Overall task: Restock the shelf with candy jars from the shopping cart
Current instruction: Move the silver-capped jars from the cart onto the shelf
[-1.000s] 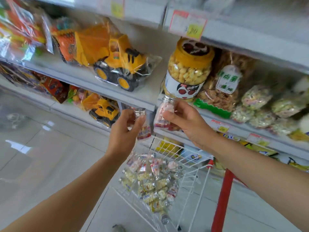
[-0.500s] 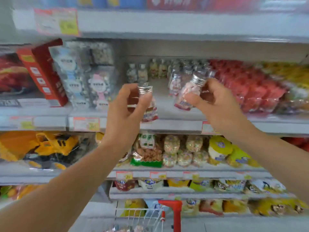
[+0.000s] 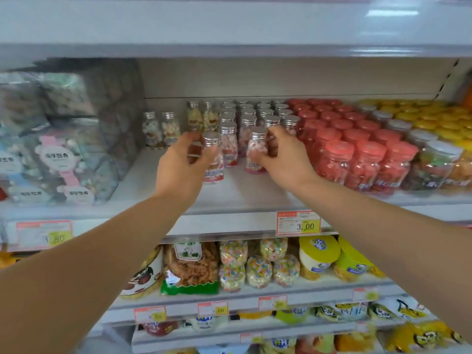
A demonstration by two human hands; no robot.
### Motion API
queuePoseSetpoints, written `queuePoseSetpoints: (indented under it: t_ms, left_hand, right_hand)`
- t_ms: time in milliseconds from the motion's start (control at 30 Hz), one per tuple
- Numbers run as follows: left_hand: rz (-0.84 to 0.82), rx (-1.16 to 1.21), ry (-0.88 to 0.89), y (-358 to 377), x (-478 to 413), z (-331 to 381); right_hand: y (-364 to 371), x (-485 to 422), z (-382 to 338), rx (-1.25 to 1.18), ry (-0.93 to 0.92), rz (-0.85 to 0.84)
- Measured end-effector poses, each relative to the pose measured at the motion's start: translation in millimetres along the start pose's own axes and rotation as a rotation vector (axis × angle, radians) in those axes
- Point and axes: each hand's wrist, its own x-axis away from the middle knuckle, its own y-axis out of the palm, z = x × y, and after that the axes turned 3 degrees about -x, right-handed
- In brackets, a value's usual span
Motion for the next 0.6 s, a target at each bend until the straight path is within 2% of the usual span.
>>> queuePoseSetpoints:
  t_ms: [233,400,500,600]
  left_hand:
    - [-0.098,-0.098,-0.001,-3,-6,-1]
    - [-0.154,-0.216,-0.063,-5,-8,-4]
    - [-0.159,-0.236,-0.049,-6,-5,1]
    - [-0.238,-0.166,-0.012,1,2,13]
  right_hand:
    - [18,-17,5,-0.027,0.039,0.004]
    - [9,-7,-2,-0.034,0.02,0.014]
    - [-9,10,-13,-0.005,-0.082,0.037]
    - [-30,25,-32,-0.048,-0.256,0.01]
